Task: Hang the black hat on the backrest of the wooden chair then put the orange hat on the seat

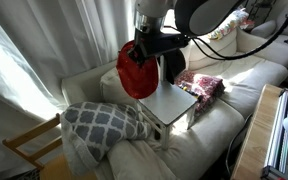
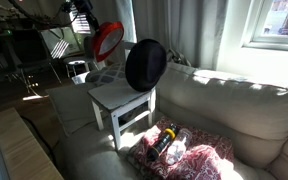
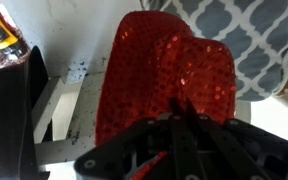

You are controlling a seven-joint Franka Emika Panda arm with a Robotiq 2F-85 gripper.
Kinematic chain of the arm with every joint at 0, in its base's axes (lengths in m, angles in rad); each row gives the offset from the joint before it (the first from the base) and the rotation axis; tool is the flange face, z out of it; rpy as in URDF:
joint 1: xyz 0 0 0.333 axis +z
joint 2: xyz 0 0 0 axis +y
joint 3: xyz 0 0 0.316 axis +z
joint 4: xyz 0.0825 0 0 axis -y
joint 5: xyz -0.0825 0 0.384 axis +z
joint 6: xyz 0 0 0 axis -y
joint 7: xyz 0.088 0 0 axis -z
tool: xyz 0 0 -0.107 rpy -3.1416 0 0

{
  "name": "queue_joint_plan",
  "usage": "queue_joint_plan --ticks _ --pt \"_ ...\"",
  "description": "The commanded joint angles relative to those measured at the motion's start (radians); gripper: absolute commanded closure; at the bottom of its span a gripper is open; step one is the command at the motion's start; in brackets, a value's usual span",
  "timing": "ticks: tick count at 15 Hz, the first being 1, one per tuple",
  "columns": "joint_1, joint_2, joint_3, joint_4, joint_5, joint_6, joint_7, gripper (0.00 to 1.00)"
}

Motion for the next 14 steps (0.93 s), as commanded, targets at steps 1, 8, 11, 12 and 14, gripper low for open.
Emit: queue_joint_plan --ticks 1,8,11,12,14 --pt "-0.196 -0.079 0.168 -0.158 0.274 0.069 -0.204 0.99" --pt "-0.215 -0.082 0.066 -0.268 0.770 0.069 -0.629 0.99" --pt "-0.224 -0.056 0.039 -0.293 0.963 0.106 -0.787 0.99" --pt "-0.224 -0.044 0.036 -0.300 1.016 0.116 -0.839 0.99" --pt "-0.223 -0.026 0.032 -0.310 1.106 0.128 -0.935 0.99"
